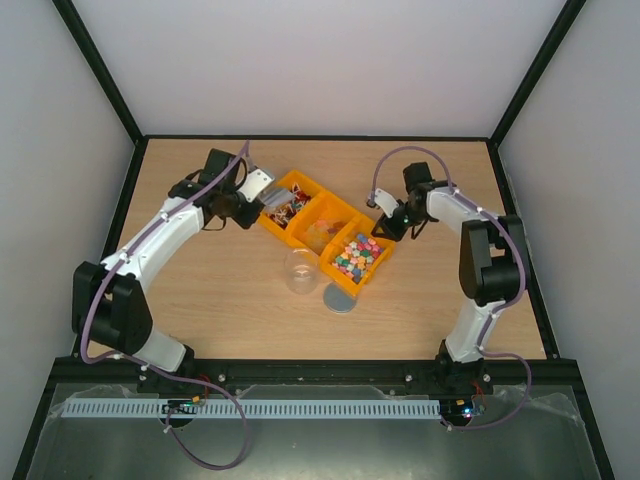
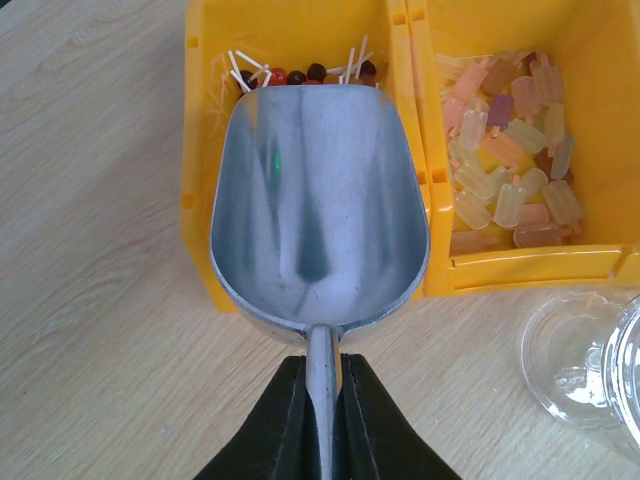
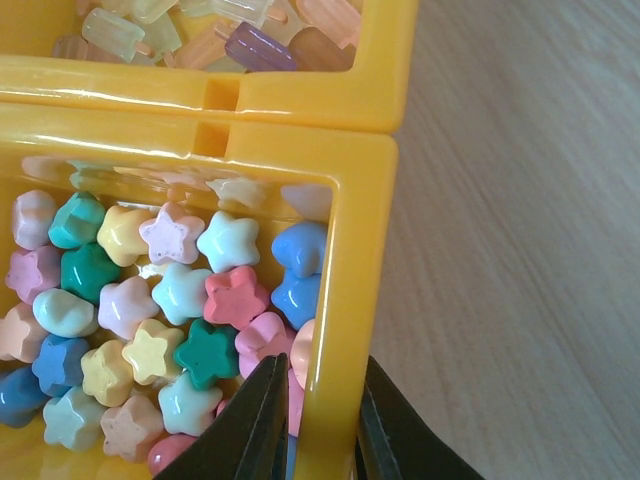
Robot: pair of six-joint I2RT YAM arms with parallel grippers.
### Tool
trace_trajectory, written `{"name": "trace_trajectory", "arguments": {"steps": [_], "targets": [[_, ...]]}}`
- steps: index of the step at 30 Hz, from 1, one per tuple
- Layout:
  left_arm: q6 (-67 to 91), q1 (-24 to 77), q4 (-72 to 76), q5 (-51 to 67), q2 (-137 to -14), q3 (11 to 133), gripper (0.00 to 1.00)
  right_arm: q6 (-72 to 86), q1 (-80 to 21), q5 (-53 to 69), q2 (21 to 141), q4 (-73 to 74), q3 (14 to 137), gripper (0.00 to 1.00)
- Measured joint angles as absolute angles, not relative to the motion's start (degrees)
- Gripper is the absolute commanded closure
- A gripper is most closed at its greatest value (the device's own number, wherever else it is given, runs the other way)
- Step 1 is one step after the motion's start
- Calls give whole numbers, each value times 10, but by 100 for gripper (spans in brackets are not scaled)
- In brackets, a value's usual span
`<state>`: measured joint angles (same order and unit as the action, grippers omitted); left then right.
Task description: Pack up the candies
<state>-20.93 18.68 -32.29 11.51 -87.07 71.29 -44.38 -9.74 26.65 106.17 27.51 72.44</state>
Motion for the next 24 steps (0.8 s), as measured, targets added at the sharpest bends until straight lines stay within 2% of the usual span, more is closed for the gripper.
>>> {"name": "trace_trajectory", "arguments": {"steps": [11,20,24], "targets": [[-258,187,-427,107,-854,724,98,-447,-117,275,1006,275,653,79],[-296,186,-517,56,-854,749,98,-428,-135,279,994,301,655,37],[-308,186,-550,38,-854,760,98,-397,-124,284,993,323,685,23]]}}
